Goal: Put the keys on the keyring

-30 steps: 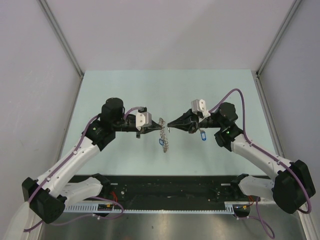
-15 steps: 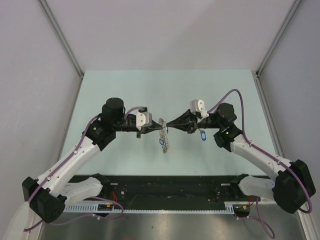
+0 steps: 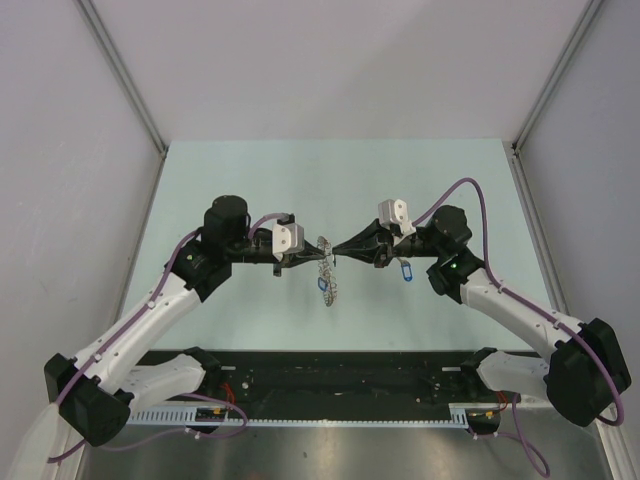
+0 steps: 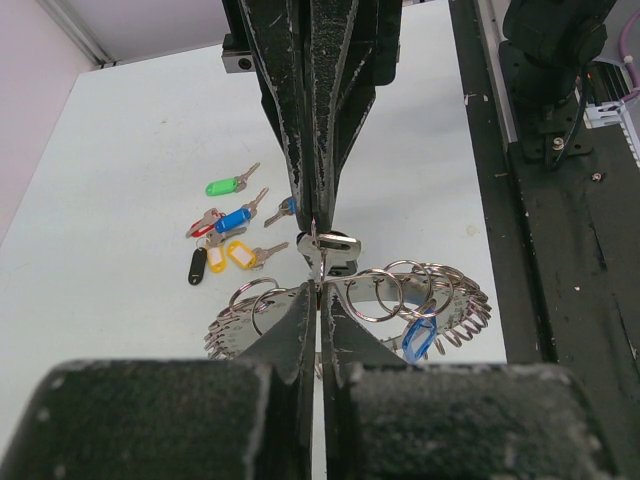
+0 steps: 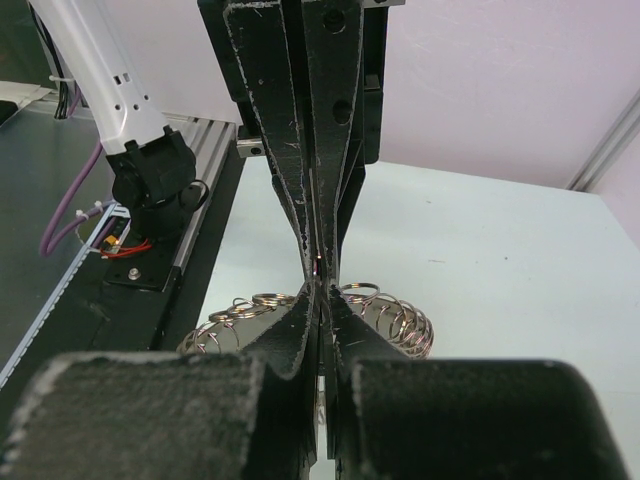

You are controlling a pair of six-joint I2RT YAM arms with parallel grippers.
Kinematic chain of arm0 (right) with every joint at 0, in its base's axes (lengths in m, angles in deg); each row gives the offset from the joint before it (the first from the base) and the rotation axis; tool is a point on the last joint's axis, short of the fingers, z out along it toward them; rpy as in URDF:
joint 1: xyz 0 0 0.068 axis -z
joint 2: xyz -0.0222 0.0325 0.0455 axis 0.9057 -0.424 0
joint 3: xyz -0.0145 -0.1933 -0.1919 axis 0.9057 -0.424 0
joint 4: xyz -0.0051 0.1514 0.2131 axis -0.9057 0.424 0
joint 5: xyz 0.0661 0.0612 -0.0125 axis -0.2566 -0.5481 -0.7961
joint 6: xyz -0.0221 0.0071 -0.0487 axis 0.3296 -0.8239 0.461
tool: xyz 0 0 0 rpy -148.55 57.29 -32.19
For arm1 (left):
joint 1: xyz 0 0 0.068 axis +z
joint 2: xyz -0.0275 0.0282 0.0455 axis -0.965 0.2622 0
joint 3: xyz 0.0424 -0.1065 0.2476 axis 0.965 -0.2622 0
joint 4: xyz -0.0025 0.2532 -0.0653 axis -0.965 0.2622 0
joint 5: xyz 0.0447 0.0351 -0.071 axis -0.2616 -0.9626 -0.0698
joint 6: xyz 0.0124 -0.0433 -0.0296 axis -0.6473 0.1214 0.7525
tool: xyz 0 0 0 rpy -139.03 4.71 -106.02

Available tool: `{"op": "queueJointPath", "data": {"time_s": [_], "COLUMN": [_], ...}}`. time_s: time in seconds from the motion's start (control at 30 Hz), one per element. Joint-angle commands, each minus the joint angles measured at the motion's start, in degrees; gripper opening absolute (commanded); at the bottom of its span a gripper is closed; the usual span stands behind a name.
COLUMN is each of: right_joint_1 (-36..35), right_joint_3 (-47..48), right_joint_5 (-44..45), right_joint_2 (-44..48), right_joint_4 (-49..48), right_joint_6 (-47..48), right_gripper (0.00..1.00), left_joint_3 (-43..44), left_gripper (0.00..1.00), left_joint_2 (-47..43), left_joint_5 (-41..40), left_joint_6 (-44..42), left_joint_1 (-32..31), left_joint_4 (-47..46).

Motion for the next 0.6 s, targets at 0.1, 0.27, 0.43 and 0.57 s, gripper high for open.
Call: {"op": "queueJointPath", "data": {"time_s": [0.1,0.27,0.43,0.57], "right_joint_1": [-0.4,-0.4,-0.5,-0.6], "right_joint_3": [2.3,2.3,2.2,2.2], "right_joint_5": [0.6,0.5,0.5,0.5], "right_joint_2": [0.3,0.6,0.6,0.3], "right_joint_4": [-0.6,-0.5,-0.3,-0.2], "right_joint_6": [1.0,1.1,1.2,1.3], "right_gripper": [0.00,0.00,0.00,0.00], "left_joint_3": [0.0,0.0,-0.1,-0.1], "left_gripper": [0.00,0.00,0.01,0.01], "left_joint_2": [-0.8,-0.8,-0.8,-0.9], "left_joint_5": [-0.6,-0.8,-0.8,-1.0], "left_joint_6": [0.2,0.5,0.8,1.0], "left_joint_1": [-0.3,-0.3,-0.4,-0.2], "left_joint_4": [-3.2,-3.2,-3.5,-3.7]}}
